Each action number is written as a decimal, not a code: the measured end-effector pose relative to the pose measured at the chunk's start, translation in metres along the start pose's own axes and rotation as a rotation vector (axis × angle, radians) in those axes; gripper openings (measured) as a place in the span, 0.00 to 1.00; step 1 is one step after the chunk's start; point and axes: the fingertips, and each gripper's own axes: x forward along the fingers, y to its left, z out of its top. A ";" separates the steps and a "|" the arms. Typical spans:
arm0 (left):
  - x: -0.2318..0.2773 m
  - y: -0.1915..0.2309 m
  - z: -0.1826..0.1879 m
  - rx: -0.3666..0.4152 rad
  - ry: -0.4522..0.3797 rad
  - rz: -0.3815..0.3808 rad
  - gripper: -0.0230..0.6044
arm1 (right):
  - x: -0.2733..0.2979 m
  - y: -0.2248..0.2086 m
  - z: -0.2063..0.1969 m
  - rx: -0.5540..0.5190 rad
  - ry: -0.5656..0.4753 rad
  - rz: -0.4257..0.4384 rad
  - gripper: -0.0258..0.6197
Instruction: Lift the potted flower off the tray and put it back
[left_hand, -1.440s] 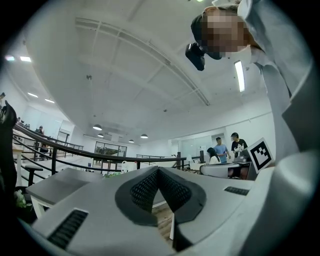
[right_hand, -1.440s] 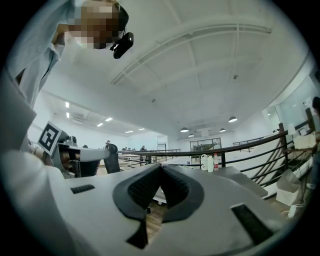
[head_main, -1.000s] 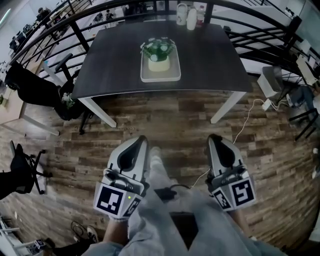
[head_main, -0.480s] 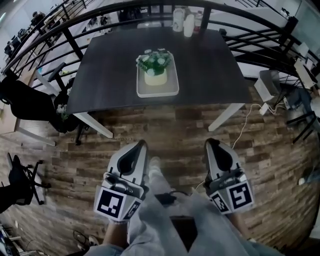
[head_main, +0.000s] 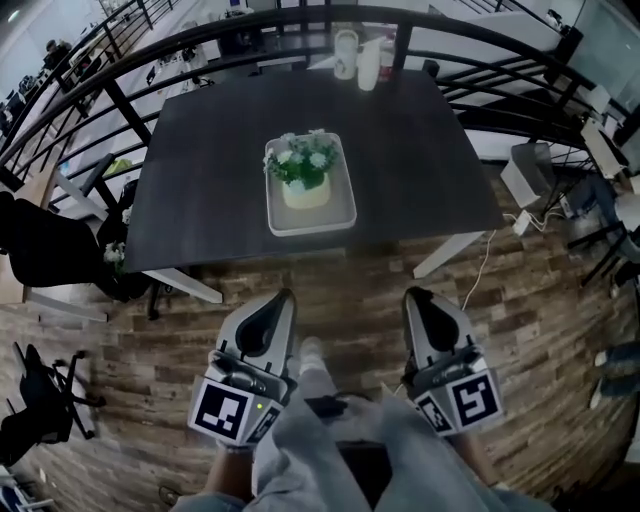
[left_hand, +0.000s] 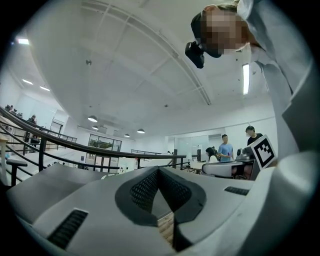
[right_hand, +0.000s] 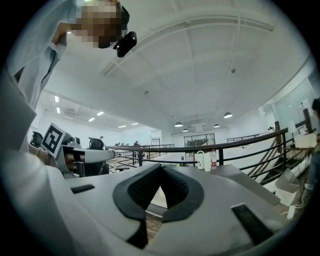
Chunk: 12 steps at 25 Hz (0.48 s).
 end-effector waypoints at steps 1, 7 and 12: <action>0.005 0.004 0.001 -0.002 -0.001 -0.010 0.04 | 0.006 -0.001 0.001 0.000 -0.001 -0.005 0.04; 0.029 0.033 0.008 0.002 -0.001 -0.047 0.04 | 0.040 -0.005 0.010 -0.006 -0.010 -0.032 0.04; 0.047 0.056 0.015 0.007 -0.018 -0.071 0.03 | 0.066 -0.008 0.019 -0.014 -0.025 -0.055 0.04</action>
